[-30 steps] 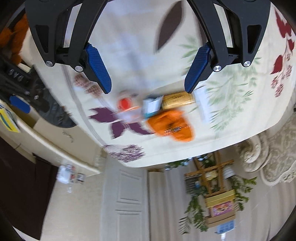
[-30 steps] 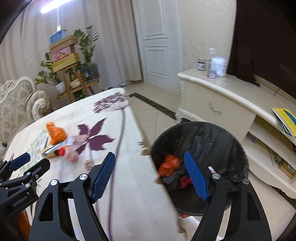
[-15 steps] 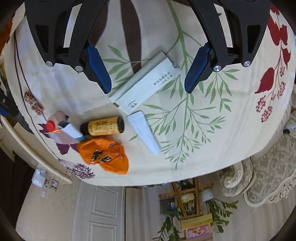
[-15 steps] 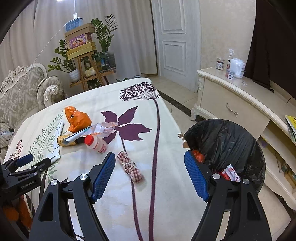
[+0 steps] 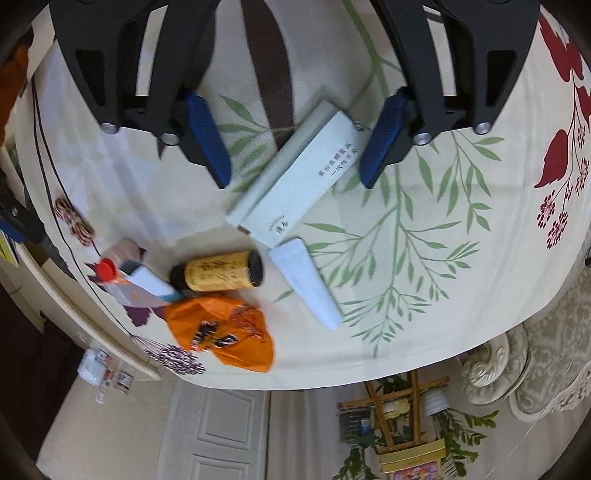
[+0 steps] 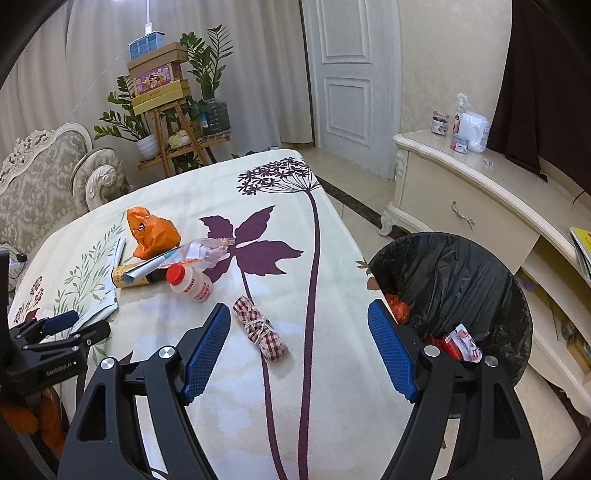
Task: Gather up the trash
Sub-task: 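Grasp the white paper sachet with the left tool while the right tool grasps the checkered bundle, then carry the white sachet and checkered bundle with both tools over the black bin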
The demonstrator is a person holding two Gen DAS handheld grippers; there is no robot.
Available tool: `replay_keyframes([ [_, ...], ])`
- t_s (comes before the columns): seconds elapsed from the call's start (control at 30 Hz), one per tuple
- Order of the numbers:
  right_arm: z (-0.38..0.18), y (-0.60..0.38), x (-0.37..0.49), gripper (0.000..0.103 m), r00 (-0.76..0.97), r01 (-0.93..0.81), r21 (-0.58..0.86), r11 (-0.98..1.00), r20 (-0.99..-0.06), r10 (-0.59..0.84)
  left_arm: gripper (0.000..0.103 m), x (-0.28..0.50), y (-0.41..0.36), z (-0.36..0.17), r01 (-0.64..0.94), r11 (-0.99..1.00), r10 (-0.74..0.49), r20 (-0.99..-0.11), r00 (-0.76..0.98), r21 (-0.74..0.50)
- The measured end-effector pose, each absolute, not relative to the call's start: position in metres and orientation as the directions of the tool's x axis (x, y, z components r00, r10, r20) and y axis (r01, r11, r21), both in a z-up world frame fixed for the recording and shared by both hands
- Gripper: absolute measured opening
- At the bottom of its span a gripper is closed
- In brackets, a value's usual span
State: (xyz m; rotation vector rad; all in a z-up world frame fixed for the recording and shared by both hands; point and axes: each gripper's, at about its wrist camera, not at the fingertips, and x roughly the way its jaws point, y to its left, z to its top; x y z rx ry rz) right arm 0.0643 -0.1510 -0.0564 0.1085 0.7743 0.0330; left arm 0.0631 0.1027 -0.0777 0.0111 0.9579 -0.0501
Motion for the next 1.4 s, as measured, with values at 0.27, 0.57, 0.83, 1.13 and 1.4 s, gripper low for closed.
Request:
replay_keyframes([
  [0.27,-0.058,-0.154,0.063,0.075,0.716,0.013,0.113,0.993,-0.694,0.07,0.057,0.052,0.082,-0.074,0.087,0.994,-0.104,-0.823,0.559,-0.067],
  [0.57,-0.06,-0.155,0.064,0.075,0.704,0.0,0.113,0.994,-0.706,0.08,0.061,0.068,0.085,-0.076,0.021,0.998,-0.054,-0.82,0.57,-0.051],
  [0.83,-0.067,-0.143,0.069,0.07,0.676,-0.046,0.084,0.995,-0.731,0.092,0.038,0.064,0.083,-0.077,0.033,0.999,-0.038,-0.801,0.597,-0.023],
  [1.13,-0.079,-0.123,0.079,0.047,0.623,-0.097,0.025,0.995,-0.778,0.081,0.033,0.06,0.089,-0.074,0.015,0.998,-0.062,-0.791,0.608,-0.067],
  [1.4,-0.083,-0.11,0.079,0.022,0.607,-0.13,-0.022,0.991,-0.792,0.062,0.033,0.053,0.095,-0.07,-0.011,0.997,-0.049,-0.778,0.626,-0.072],
])
